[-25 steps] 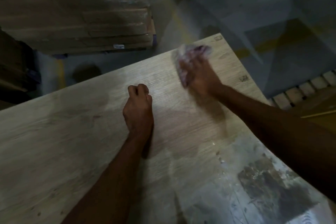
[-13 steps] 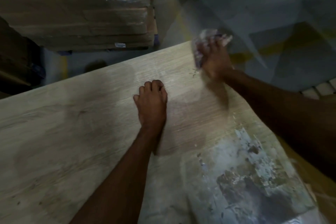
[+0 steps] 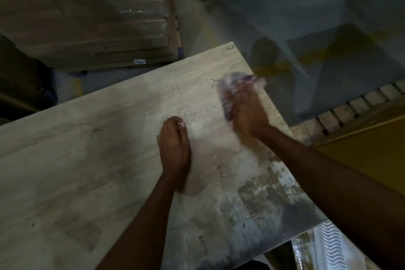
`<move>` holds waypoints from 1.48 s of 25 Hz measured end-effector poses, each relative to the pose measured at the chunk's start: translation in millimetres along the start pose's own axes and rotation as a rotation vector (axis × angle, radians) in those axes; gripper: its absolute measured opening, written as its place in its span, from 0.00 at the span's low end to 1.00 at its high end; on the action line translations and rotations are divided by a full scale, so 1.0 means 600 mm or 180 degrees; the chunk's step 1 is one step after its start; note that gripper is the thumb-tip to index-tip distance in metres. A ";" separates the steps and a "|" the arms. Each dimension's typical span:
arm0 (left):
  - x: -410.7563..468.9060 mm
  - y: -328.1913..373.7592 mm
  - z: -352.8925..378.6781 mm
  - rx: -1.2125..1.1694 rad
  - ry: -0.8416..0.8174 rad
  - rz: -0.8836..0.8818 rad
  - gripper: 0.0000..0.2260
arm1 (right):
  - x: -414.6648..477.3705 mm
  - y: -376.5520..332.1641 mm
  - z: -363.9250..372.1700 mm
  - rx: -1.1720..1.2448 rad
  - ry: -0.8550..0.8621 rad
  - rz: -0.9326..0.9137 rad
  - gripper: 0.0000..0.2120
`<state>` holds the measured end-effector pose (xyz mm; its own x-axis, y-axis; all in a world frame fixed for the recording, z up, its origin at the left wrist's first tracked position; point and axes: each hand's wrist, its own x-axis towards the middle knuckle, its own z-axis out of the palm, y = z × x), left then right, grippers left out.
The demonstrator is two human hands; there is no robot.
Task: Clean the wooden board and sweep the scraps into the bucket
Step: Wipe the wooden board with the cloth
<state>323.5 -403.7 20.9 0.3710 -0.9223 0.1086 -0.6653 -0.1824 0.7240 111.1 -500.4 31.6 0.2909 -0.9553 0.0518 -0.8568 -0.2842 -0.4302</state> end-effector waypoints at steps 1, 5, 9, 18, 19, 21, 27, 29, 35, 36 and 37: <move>-0.023 0.005 -0.007 -0.0164 0.0021 -0.0066 0.05 | 0.010 -0.005 0.000 -0.0062 0.0143 0.0451 0.29; -0.096 0.022 -0.027 -0.0499 0.0081 -0.0228 0.05 | -0.077 -0.083 0.060 -0.0274 -0.0589 -0.1453 0.29; -0.145 0.015 -0.038 -0.0241 -0.0094 -0.0180 0.04 | -0.117 -0.017 0.008 -0.0305 0.0285 0.0394 0.29; -0.205 -0.013 -0.058 -0.0447 -0.0639 0.0000 0.03 | -0.249 -0.011 -0.029 -0.0289 -0.0477 0.0279 0.25; -0.213 -0.023 -0.061 -0.0546 -0.0754 -0.0002 0.02 | -0.293 -0.042 -0.011 -0.0317 -0.0790 -0.0538 0.26; -0.230 -0.038 -0.069 -0.0573 -0.0976 0.0037 0.02 | -0.352 -0.043 -0.002 -0.0484 -0.1004 -0.1355 0.27; -0.330 -0.026 -0.086 -0.0068 -0.0877 0.0242 0.06 | -0.478 -0.095 0.012 -0.0309 -0.0430 -0.0416 0.31; -0.342 -0.024 -0.080 0.0053 -0.0866 0.0224 0.10 | -0.500 -0.085 0.001 -0.0524 -0.0639 -0.1000 0.34; -0.374 -0.012 -0.057 0.0533 -0.0590 0.0265 0.12 | -0.489 -0.022 -0.021 -0.0895 -0.0455 -0.0387 0.27; -0.379 -0.010 -0.052 0.0599 -0.0565 0.0253 0.12 | -0.482 -0.005 -0.022 -0.0950 -0.0592 -0.0762 0.28; -0.386 -0.008 -0.049 0.0657 -0.0545 0.0267 0.12 | -0.460 0.022 -0.028 -0.0973 -0.0523 -0.0857 0.28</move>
<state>260.0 -179.5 11.9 0.2059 -0.9780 0.0328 -0.8134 -0.1524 0.5614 12.2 -241.9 26.9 0.5637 -0.8255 -0.0290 -0.8207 -0.5557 -0.1331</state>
